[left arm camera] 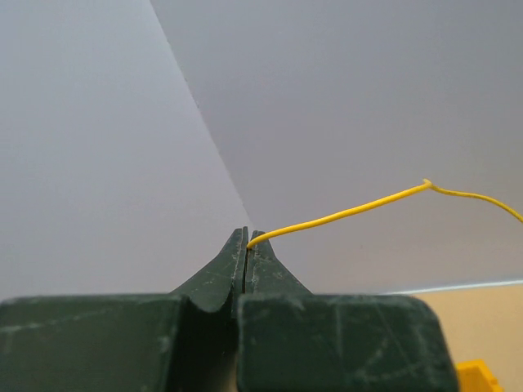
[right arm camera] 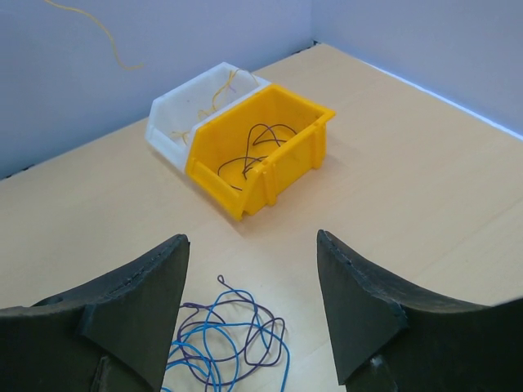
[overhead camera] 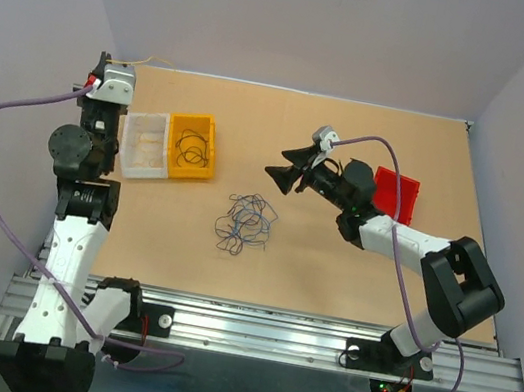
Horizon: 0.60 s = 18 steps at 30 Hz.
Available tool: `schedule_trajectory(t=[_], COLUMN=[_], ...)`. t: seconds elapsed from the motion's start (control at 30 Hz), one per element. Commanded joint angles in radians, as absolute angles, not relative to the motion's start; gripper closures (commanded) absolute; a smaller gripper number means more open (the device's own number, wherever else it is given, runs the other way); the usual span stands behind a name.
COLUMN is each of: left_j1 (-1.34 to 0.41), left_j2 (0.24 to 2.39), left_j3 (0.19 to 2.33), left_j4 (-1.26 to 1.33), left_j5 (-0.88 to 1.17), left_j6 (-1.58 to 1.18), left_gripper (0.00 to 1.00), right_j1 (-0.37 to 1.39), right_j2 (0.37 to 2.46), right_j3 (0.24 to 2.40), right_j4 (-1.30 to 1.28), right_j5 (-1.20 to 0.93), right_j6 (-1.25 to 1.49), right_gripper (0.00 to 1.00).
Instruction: Untangle the cables
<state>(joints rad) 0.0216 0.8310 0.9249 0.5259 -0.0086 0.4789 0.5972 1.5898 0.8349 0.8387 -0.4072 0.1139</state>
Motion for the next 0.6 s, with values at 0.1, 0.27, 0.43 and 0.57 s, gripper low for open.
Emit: schedule_trajectory(t=[0.1, 0.27, 0.43, 0.57], left_j1=[0.110, 0.164, 0.169, 0.169], left_j2=[0.929, 1.098, 1.186, 1.221], left_j3=[0.888, 0.942, 1.003, 1.034], left_j4=[0.750, 0.816, 0.819, 0.802], left_j5=[0.116, 0.178, 0.184, 0.207], left_j6=[0.491, 0.414, 0.373, 0.348], left_gripper=[1.00, 1.00, 1.00, 1.00], right_j1=[0.606, 0.606, 0.604, 0.604], right_j2=[1.591, 1.589, 1.586, 1.585], right_j3=[0.838, 0.834, 0.833, 0.830], right_j4=[0.894, 0.894, 0.894, 0.896], right_j5=[-0.408, -0.402, -0.396, -0.394], right_j6=[0.121, 0.118, 0.115, 0.115], right_gripper=[0.31, 0.31, 0.30, 0.30])
